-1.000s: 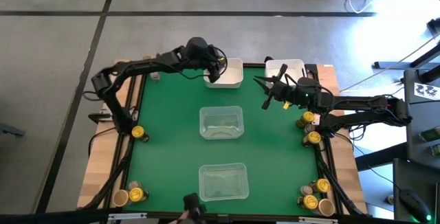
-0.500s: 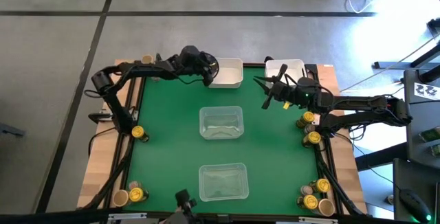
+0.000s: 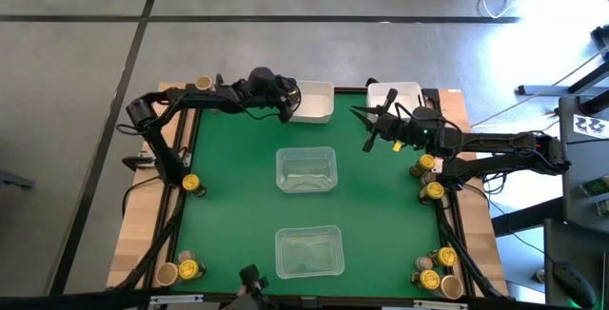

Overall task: Sort spices by type
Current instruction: Put the middle left black seasoning bottle into the top middle white bin, then put the top left transparent seasoning bottle into the center transparent bin

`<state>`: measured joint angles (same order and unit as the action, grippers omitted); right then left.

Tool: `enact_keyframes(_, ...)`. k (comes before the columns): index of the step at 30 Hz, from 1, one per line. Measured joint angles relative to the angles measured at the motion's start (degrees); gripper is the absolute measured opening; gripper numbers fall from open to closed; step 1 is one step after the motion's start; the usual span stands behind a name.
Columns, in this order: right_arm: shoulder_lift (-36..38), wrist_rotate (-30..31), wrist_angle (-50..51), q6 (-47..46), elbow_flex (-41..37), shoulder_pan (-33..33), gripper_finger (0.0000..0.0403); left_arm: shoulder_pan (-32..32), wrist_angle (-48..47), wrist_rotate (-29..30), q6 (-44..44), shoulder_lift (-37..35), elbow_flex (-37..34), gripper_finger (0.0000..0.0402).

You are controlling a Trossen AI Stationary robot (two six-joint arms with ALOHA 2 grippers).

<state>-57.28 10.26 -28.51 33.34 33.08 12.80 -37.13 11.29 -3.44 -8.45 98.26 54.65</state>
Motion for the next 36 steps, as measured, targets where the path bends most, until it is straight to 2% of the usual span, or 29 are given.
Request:
enact_keyframes(9,0.0,-0.05,0.35,-0.07,0.0,-0.02,0.0037,-0.15,-0.35,0.08,0.94,-0.07,0.55,0.026)
enact_keyframes(14,0.0,-0.22,0.35,-0.07,0.0,0.0,0.0037,-0.15,-1.27,0.09,0.68,-0.49,1.94,0.0265)
enact_keyframes(20,0.0,-0.2,0.32,-0.07,0.0,0.0,0.0037,0.09,-8.32,0.71,-1.07,-3.58,4.94,0.026)
enact_keyframes(26,0.0,-0.17,0.33,-0.07,0.0,-0.02,0.0037,-0.01,-16.66,5.23,-1.46,-10.94,6.55,0.026)
enact_keyframes(31,0.0,0.0,0.35,-0.07,0.0,-0.02,0.0037,-0.04,-23.91,12.45,-0.73,-18.09,6.56,0.0256)
enact_keyframes(36,0.0,0.07,0.39,-0.07,0.0,0.0,0.0037,-0.05,-30.91,19.4,3.88,-22.99,6.56,0.0253)
